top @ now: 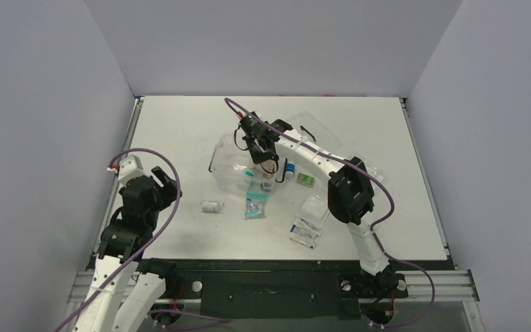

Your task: Organize the medicine kit

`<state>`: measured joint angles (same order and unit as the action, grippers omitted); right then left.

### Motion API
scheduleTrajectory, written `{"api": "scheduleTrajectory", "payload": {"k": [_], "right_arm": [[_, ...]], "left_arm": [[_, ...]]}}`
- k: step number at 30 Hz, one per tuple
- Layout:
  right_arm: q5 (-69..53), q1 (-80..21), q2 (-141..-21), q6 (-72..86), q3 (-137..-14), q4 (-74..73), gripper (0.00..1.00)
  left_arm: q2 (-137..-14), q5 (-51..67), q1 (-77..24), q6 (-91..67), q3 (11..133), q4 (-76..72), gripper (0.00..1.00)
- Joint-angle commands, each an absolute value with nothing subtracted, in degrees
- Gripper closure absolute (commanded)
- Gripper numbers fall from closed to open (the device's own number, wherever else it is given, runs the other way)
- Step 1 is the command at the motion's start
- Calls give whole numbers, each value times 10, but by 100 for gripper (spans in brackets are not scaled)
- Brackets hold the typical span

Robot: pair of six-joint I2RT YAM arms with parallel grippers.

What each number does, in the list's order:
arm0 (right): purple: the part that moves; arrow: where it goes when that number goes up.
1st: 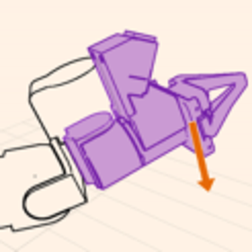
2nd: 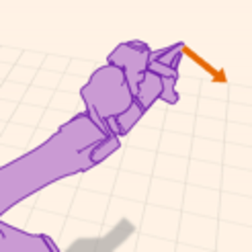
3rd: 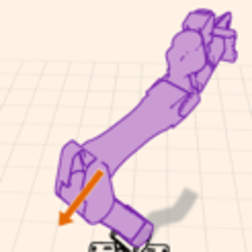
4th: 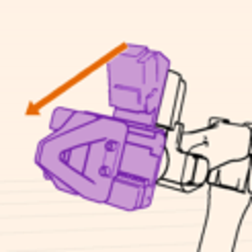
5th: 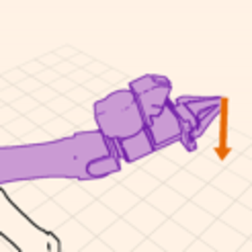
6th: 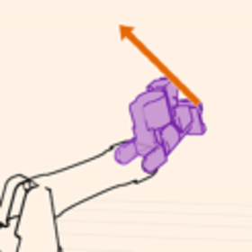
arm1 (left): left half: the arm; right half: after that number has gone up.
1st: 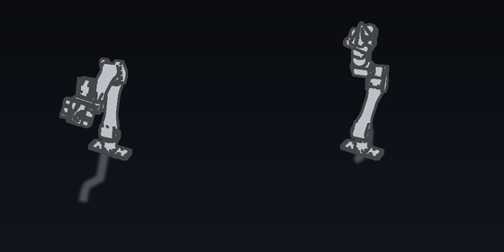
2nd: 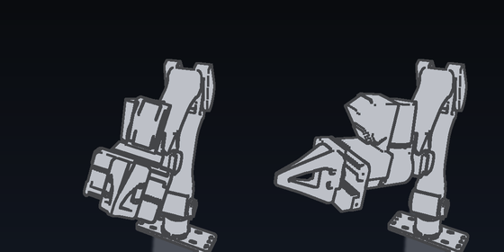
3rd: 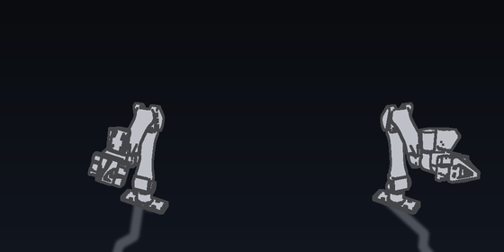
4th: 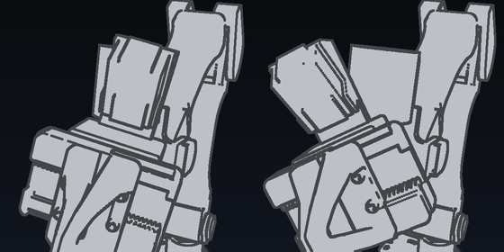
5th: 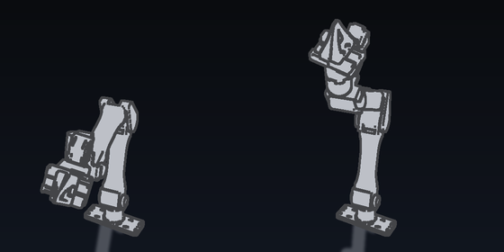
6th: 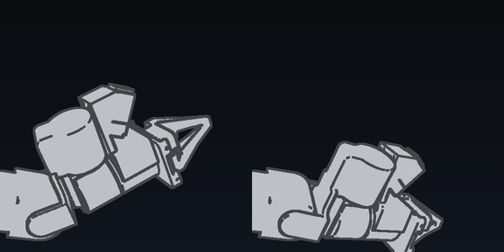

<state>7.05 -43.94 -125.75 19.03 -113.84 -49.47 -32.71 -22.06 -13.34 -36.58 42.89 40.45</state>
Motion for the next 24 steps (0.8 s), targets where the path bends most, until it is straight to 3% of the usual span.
{"api": "scheduleTrajectory", "payload": {"k": [1, 15, 24], "right_arm": [[33, -455, -1217, 207, -1190, -457, 100], [-62, -470, -1303, 340, -1244, -315, 100], [-64, -464, -1334, 352, -1211, -300, 100]], "left_arm": [[-325, -215, -132, -357, 433, 377, 34], [-325, -215, -133, -357, 434, 378, 34], [-323, -215, -134, -357, 434, 378, 34]]}}
